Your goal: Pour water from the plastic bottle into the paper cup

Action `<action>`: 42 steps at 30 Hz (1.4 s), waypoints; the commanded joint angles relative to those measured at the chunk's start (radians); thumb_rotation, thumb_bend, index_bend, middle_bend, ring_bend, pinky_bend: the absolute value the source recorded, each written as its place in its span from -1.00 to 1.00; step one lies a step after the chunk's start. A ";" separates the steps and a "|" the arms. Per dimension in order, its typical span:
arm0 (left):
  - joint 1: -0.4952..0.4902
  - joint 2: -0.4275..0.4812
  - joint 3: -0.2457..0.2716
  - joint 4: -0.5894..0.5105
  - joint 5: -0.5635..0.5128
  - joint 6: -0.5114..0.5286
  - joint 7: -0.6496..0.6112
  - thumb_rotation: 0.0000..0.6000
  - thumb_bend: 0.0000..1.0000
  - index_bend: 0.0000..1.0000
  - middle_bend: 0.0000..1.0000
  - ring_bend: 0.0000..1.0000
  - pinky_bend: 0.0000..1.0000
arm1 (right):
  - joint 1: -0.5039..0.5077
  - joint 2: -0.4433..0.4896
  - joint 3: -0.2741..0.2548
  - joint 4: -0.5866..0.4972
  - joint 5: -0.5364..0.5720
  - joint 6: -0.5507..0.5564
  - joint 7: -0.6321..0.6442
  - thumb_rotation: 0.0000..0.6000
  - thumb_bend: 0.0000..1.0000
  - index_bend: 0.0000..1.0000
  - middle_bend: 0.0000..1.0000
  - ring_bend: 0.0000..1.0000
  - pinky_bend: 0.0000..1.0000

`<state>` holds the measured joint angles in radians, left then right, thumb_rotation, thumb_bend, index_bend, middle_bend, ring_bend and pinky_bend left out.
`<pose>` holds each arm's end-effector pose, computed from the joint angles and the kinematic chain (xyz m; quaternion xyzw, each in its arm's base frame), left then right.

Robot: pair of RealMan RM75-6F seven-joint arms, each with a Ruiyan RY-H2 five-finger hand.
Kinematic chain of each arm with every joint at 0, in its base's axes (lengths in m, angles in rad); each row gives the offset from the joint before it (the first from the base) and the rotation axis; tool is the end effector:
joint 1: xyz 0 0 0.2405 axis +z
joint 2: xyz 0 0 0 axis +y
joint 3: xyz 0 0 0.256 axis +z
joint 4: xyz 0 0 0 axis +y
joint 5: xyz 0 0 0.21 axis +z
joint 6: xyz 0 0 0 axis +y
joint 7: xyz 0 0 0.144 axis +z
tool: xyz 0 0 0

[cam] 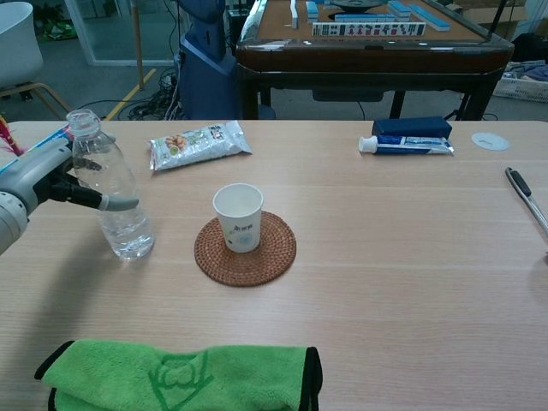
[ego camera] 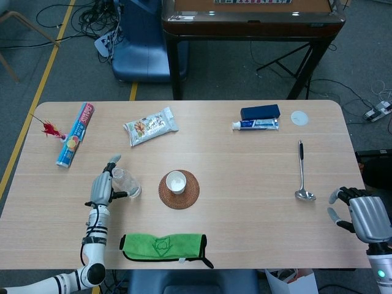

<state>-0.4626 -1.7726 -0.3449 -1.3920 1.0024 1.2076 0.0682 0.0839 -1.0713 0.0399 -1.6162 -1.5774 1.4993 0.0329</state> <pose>-0.2089 0.3157 -0.0219 -0.4488 -0.5865 -0.4807 0.4728 -0.3038 -0.1784 0.1699 0.6177 -0.3667 0.4004 0.5689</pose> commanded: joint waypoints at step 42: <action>0.179 0.395 0.201 -0.202 0.275 0.170 0.103 1.00 -0.95 -0.86 -0.98 -0.74 -0.40 | -0.002 -0.026 0.007 0.006 0.010 0.009 -0.078 1.00 -0.40 0.13 -0.01 -0.08 0.05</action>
<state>-0.2995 -1.3846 -0.1774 -1.6383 1.2047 1.3172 0.1341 0.0815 -1.0958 0.0464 -1.6100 -1.5676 1.5075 -0.0428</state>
